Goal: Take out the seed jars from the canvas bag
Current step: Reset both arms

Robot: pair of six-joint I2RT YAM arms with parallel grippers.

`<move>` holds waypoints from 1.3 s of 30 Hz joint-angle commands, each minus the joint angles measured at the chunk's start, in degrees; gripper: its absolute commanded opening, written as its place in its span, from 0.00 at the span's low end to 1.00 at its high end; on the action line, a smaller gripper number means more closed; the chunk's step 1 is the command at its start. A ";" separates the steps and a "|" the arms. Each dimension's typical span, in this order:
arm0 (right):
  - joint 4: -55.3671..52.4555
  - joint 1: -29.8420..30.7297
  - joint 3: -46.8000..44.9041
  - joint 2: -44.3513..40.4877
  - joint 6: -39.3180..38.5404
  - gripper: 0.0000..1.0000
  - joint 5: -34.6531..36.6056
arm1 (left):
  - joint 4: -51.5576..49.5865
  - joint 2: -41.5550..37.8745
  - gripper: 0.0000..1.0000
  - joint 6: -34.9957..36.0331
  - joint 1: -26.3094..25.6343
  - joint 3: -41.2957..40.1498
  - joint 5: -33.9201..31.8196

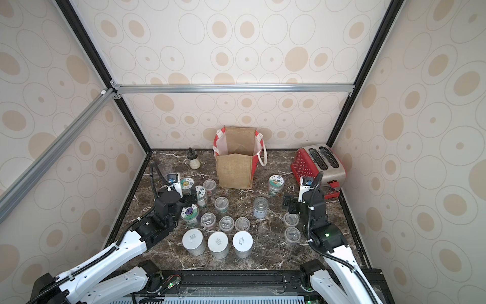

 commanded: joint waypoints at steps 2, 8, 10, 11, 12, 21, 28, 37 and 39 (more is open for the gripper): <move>13.63 -8.71 -8.47 -3.02 0.69 1.00 0.39 | 7.66 -1.48 0.98 0.92 7.70 -6.20 -1.82; 28.19 -17.78 -19.88 -3.69 0.44 1.00 0.54 | 14.95 -1.55 0.98 4.21 12.76 -13.63 -4.97; 31.01 -19.45 -22.38 -3.32 0.44 1.00 1.63 | 18.09 -2.52 0.98 4.74 13.79 -16.92 -4.24; 32.74 -20.37 -23.67 -2.95 0.88 1.00 1.49 | 19.96 -3.10 0.98 5.57 14.48 -18.47 -3.90; 34.47 -21.03 -24.78 -2.35 1.36 1.00 1.36 | 20.74 -3.54 0.98 5.73 14.81 -19.39 -4.29; 53.29 -21.52 -28.51 14.25 2.46 1.00 2.41 | 49.28 3.13 0.98 14.11 18.69 -30.82 3.28; 63.03 -21.53 -25.81 26.98 -1.15 1.00 0.03 | 64.65 16.86 0.98 20.50 19.41 -28.73 4.73; 65.09 -16.13 -25.13 29.47 -8.45 1.00 -2.08 | 75.50 28.43 0.98 23.15 19.83 -25.10 8.41; 65.10 -14.83 -25.19 29.45 -8.71 1.00 -3.53 | 74.43 28.79 0.98 23.32 19.87 -24.44 9.24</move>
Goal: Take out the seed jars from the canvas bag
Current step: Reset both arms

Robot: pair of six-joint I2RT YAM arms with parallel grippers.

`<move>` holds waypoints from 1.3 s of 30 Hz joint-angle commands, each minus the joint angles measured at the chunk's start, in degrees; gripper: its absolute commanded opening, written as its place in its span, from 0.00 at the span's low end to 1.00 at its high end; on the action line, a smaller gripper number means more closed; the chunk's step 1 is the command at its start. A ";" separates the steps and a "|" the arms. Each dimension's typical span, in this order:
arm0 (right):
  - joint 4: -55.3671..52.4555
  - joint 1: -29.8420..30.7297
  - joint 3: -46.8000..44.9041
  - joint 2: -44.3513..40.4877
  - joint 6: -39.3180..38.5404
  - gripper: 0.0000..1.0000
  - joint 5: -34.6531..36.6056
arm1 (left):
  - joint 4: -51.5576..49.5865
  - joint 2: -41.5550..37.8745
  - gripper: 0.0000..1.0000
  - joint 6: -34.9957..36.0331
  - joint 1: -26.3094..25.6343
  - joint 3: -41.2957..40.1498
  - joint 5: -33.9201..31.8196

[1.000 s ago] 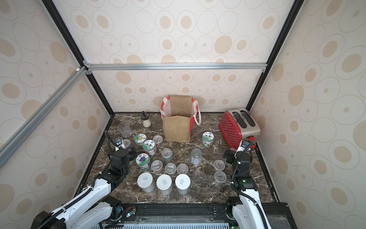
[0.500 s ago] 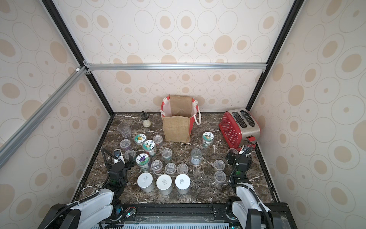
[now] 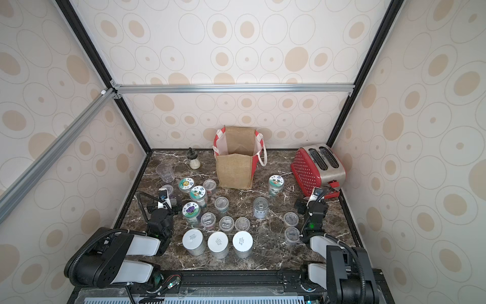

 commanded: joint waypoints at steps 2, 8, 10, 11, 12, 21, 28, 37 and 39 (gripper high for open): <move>6.78 2.05 0.24 2.13 -2.98 1.00 -4.29 | 4.73 0.84 0.98 2.45 0.69 2.00 2.34; 15.96 3.69 0.53 11.03 -3.90 1.00 -6.44 | 9.38 4.50 0.98 2.81 1.06 1.64 3.99; 17.64 3.91 1.12 13.85 -4.07 1.00 -6.52 | 11.77 6.26 0.98 2.96 1.19 1.56 3.25; 16.79 3.86 2.24 15.40 -4.18 1.00 -6.44 | 9.87 5.40 0.98 2.16 1.63 1.73 3.87; 15.92 3.88 3.56 17.22 -4.22 1.00 -6.66 | 9.08 5.18 0.98 1.77 2.18 1.93 4.91; 0.28 4.15 12.85 18.85 -7.02 1.00 -12.94 | 12.53 6.09 0.98 -0.01 4.20 0.25 8.06; 1.19 4.16 12.62 19.03 -7.05 1.00 -12.93 | 15.74 9.99 0.98 -0.83 6.62 0.25 14.13; 0.80 4.10 12.62 18.90 -7.06 1.00 -12.95 | 10.65 9.26 0.98 -2.12 7.26 2.38 13.50; 0.78 4.10 12.60 18.83 -7.09 1.00 -13.00 | 11.29 9.56 0.98 -1.92 7.20 2.38 13.49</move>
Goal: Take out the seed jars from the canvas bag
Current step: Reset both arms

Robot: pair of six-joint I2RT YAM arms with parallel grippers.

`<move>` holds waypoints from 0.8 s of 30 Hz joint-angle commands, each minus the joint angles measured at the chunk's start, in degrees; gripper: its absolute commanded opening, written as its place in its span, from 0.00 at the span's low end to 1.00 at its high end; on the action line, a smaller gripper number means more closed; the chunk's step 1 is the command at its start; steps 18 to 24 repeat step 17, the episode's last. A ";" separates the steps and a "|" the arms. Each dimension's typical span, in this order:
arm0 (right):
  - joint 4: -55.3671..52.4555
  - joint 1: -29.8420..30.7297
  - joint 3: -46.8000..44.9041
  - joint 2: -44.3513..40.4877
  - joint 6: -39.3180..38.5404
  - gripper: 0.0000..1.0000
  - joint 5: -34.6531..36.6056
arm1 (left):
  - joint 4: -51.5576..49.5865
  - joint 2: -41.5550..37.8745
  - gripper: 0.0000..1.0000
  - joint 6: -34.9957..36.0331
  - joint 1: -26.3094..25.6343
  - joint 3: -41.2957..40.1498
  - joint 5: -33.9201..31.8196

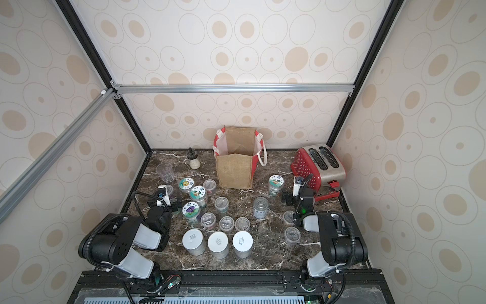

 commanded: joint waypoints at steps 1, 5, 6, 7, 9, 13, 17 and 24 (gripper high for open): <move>-0.96 0.30 0.11 -0.07 -0.75 1.00 -0.46 | 0.11 -0.28 0.98 -0.42 0.48 1.15 0.51; -1.00 0.32 0.22 -0.06 -0.75 1.00 -0.50 | 0.37 -0.11 0.98 -0.40 0.59 1.11 0.51; -1.01 0.33 0.17 0.01 -0.76 1.00 -0.45 | 0.36 -0.10 0.98 -0.38 0.59 1.11 0.51; -1.07 0.34 0.18 0.01 -0.77 1.00 -0.50 | 0.37 -0.10 0.98 -0.37 0.59 1.11 0.57; -1.02 0.27 0.32 -0.01 -0.80 1.00 -0.45 | 0.24 -0.10 0.98 -0.36 0.59 1.18 0.51; -1.28 0.29 0.52 0.23 -0.77 1.00 -0.54 | -0.13 -0.10 0.98 -0.50 0.59 1.37 0.52; -1.21 0.34 0.30 0.02 -0.81 1.00 -0.50 | -0.43 -0.19 0.98 -0.50 0.68 1.46 0.70; -1.21 0.34 0.30 0.02 -0.81 1.00 -0.50 | -0.43 -0.19 0.98 -0.50 0.68 1.46 0.70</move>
